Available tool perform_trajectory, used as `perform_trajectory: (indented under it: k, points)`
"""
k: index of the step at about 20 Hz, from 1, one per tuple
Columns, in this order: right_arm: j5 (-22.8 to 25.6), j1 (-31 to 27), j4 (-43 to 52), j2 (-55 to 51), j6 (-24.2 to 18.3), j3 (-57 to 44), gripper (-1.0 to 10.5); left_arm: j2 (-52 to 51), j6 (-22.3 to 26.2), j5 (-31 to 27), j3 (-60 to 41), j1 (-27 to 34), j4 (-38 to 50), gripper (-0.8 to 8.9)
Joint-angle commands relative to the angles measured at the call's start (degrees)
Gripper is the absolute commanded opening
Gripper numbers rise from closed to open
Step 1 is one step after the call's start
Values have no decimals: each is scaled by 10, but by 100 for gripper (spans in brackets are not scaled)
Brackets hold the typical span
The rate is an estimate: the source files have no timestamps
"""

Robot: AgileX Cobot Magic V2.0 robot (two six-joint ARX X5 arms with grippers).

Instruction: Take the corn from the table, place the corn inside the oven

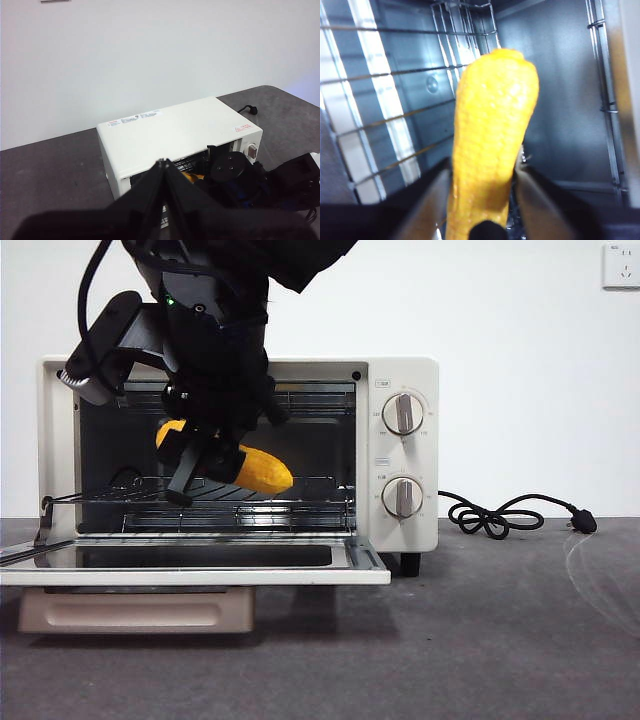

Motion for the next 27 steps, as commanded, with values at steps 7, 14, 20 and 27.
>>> perform_trajectory:
  k: [7,14,20,27]
  points:
    - [33,9,5,10,49,2,383,-3,-1,-3,-3,-1,2,-6]
    - [90,50,8,5,51,2,379,-3,3,-11,-3,-1,2,-6]
    - [145,105,-11,-36,81,2,377,-2,6,-22,-3,-1,3,-6]
    - [154,187,-174,-164,240,2,373,45,31,-107,-5,-1,4,-6]
